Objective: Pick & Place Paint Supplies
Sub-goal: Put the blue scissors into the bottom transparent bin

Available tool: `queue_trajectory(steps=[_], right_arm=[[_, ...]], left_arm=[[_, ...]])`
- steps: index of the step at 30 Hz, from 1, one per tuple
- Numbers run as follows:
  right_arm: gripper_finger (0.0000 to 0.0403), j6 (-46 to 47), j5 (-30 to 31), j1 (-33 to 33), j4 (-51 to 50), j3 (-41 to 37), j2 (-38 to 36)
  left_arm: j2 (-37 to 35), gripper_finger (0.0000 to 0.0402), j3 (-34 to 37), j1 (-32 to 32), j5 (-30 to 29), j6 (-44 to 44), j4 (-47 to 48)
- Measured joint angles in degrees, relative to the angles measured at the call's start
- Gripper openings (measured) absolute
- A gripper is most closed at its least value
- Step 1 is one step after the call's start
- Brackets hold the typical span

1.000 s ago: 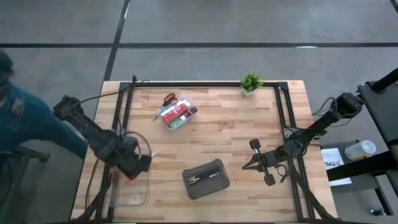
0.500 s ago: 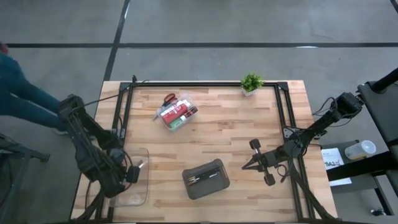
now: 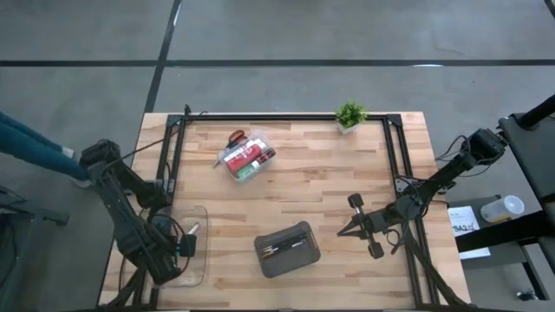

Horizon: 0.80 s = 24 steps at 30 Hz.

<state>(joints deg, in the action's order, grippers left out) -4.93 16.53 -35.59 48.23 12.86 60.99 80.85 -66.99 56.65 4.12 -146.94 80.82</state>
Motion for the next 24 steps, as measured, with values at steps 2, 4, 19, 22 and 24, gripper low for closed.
queue_trajectory(steps=[2,4,19,22,24], right_arm=[[0.0008,0.0,0.0,0.0,0.0,0.0,0.0],[0.0008,0.0,0.0,0.0,0.0,0.0,0.0],[0.0008,0.0,0.0,0.0,0.0,0.0,0.0],[0.0008,0.0,0.0,0.0,0.0,0.0,0.0],[0.0008,0.0,0.0,0.0,0.0,0.0,0.0]], left_arm=[[1.1,0.0007,0.6,0.0,0.0,-2.4,-0.5],[2.3,0.0007,1.5,0.0,0.0,-4.5,-1.2],[3.7,0.0008,12.7,-0.1,0.4,-11.0,-18.7],[3.6,0.0008,13.0,-0.1,0.6,-11.0,-19.0],[3.6,0.0008,13.0,-0.1,0.6,-11.0,-19.1]])
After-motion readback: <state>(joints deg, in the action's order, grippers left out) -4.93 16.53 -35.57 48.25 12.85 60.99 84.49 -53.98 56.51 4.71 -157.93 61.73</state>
